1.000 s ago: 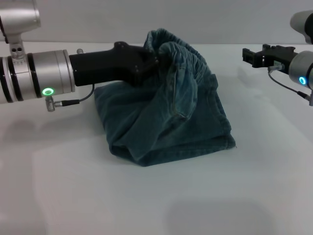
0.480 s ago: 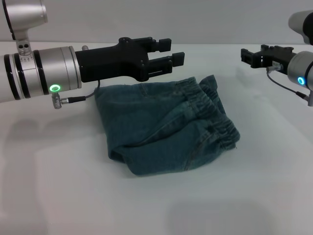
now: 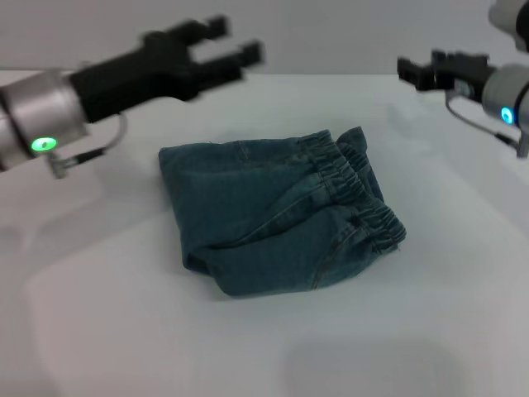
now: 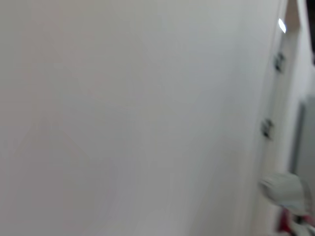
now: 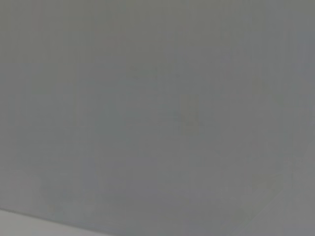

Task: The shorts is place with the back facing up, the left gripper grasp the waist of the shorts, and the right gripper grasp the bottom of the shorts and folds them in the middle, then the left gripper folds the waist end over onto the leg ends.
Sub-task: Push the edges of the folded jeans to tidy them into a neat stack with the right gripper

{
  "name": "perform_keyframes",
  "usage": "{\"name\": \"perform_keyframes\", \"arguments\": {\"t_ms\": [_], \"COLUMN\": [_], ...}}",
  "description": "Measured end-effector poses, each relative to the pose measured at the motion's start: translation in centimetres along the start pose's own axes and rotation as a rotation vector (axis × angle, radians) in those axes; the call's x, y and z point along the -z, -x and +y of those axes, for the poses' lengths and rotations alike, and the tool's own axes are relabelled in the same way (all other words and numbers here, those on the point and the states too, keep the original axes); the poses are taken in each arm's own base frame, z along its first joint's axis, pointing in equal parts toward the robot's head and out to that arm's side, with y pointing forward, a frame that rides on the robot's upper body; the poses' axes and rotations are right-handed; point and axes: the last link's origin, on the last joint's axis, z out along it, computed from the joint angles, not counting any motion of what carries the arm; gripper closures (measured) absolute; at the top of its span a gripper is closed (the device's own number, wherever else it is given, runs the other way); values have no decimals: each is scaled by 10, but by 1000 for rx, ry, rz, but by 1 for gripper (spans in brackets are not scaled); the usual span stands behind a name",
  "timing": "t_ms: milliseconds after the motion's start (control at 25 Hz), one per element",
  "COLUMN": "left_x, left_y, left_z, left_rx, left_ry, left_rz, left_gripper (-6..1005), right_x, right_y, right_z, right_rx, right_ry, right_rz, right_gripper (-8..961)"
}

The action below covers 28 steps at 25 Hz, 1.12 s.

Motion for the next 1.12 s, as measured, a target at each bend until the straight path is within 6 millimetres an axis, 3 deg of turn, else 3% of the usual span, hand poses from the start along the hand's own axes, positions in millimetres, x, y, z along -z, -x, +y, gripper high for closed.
{"name": "perform_keyframes", "arguments": {"t_ms": [160,200,240,400,560,600,680,720,880,1120], "left_x": [35,41,47,71,77,77,114,119,130,132], "left_y": [0,0,2,7,8,8,15,16,19,19], "left_z": [-10,-11,-11,-12,-12,-12,-15,-15,-14,-13], "left_rx": [7,5,5,5,1,1,-6,-2,9,14], "left_ry": [-124,-144,-162,-237,-254,-254,-376,-388,-411,-411], "left_rz": [124,146,160,221,233,233,279,287,303,307], "left_gripper": [189,189,189,189,189,189,189,189,189,189], "right_x": [8,15,15,30,54,58,68,70,76,71], "right_y": [25,39,39,62,72,73,71,69,59,44], "right_z": [13,24,24,59,105,114,132,139,161,172], "right_rx": [46,96,96,239,327,336,360,371,361,300], "right_ry": [59,105,105,276,611,684,834,889,1107,1197], "right_rz": [-71,-111,-111,-170,-233,-238,-223,-209,-99,126], "right_gripper": [384,384,384,384,384,383,383,383,383,383]}}
